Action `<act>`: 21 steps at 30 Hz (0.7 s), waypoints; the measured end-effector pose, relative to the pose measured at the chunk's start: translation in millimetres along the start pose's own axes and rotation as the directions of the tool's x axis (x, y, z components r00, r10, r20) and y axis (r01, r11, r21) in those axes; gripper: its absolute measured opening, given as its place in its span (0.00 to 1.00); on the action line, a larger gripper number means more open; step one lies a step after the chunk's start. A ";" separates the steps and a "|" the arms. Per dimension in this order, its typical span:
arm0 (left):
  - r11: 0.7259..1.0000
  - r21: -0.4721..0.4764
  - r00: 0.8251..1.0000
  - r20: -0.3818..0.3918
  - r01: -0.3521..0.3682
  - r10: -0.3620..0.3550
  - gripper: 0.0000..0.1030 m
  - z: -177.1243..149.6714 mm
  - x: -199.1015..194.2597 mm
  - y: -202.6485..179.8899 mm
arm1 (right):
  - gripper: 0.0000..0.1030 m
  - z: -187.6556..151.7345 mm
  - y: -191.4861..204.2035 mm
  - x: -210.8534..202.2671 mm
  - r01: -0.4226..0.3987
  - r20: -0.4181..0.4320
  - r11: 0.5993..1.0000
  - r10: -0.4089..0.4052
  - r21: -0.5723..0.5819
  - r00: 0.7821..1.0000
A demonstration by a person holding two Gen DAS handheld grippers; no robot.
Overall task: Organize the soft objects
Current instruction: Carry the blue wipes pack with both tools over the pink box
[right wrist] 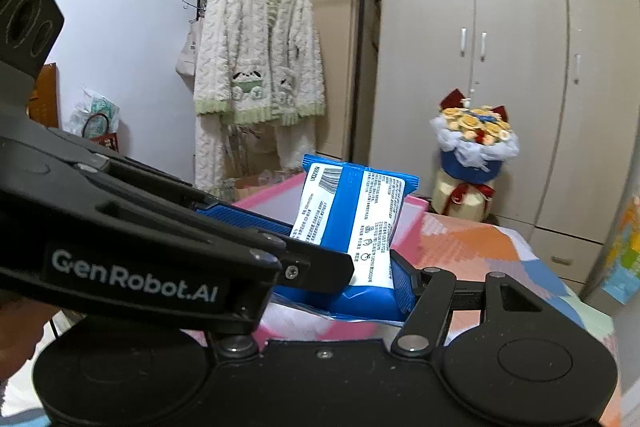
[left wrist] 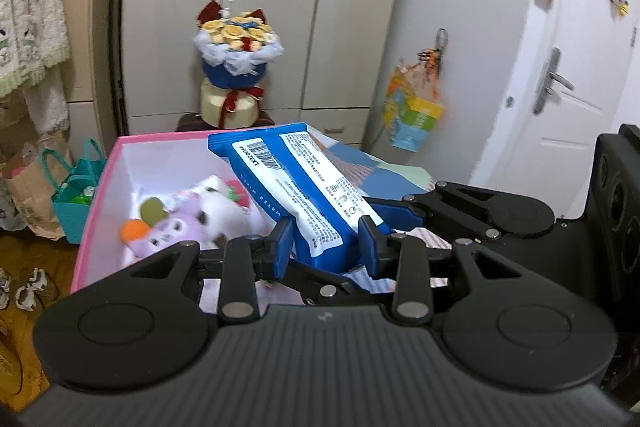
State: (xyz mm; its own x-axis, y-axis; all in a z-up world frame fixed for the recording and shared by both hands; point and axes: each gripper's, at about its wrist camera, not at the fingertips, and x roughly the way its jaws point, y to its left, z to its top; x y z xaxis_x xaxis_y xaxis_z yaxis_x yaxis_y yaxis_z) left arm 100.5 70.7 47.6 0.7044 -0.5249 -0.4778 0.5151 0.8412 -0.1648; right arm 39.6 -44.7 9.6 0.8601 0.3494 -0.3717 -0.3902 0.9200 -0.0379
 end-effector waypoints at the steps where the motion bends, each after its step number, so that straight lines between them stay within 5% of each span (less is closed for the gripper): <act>1: 1.000 -0.003 1.000 0.000 -0.002 0.002 0.33 3.4 3.9 7.2 | 0.66 3.4 -0.1 8.1 -0.006 -0.002 1.000 0.006 0.007 1.000; 13: 0.996 -0.083 0.996 -0.080 0.030 -0.036 0.33 25.1 83.0 76.7 | 0.66 14.1 -24.1 106.1 0.007 -0.109 0.986 0.011 0.168 0.994; 21: 0.990 -0.133 0.991 -0.119 0.052 -0.068 0.33 21.9 104.4 93.9 | 0.66 13.3 -25.0 131.5 0.039 -0.188 0.989 -0.011 0.146 0.982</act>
State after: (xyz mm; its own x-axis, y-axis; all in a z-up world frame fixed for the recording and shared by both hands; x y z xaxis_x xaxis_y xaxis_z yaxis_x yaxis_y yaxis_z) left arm 233.2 92.0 1.1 0.6050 -0.5616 -0.5645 0.4814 0.8226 -0.3026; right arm 166.8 -19.4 -26.0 0.7872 0.2998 -0.5389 -0.3042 0.9489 0.0834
